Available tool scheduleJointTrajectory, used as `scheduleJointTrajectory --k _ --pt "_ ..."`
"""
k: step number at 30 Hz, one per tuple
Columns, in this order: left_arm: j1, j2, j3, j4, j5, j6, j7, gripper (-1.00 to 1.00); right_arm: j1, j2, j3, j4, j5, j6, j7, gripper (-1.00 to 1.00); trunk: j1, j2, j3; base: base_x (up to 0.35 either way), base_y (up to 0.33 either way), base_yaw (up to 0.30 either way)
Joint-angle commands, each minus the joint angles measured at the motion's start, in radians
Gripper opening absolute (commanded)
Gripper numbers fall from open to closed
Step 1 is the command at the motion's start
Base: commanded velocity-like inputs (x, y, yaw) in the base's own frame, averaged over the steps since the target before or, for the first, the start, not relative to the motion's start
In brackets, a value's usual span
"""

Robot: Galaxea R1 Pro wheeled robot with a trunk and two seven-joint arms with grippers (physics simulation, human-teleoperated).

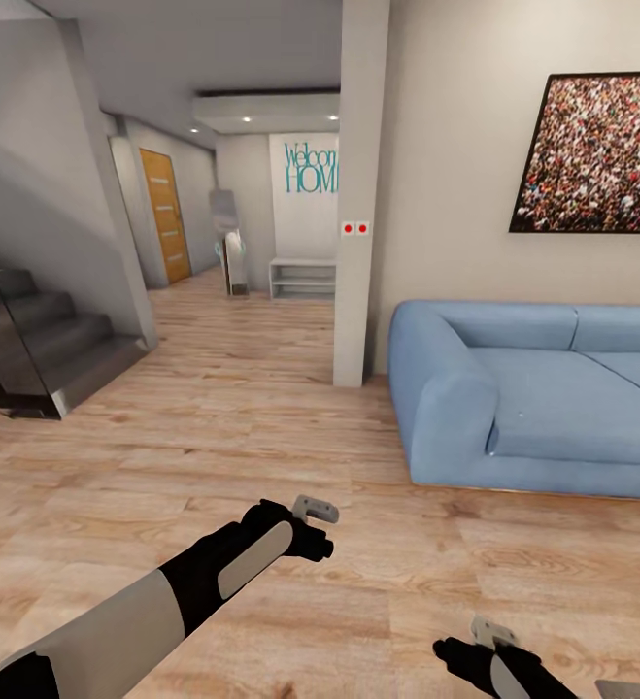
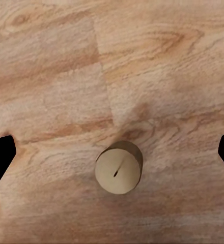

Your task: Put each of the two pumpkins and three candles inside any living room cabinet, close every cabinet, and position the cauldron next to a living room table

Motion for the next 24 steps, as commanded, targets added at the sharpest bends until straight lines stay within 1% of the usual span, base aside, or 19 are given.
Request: scheduleJointTrajectory --k 1,7,24 --pt "-0.001 0.001 -0.003 -0.001 0.010 0.000 0.010 1.00 0.000 0.003 0.002 0.005 -0.003 -0.004 0.001 1.00 0.004 -0.008 -0.004 0.000 0.000 0.000" --pt "-0.001 0.001 -0.003 -0.001 0.010 0.000 0.010 1.00 0.000 0.009 0.001 0.016 -0.002 -0.019 0.001 1.00 0.027 -0.050 -0.023 0.000 0.000 0.000" --pt "-0.001 0.001 -0.003 -0.001 0.010 0.000 0.010 1.00 0.000 0.010 0.002 0.025 -0.002 -0.021 -0.008 1.00 0.092 -0.169 -0.076 0.000 0.000 0.000"
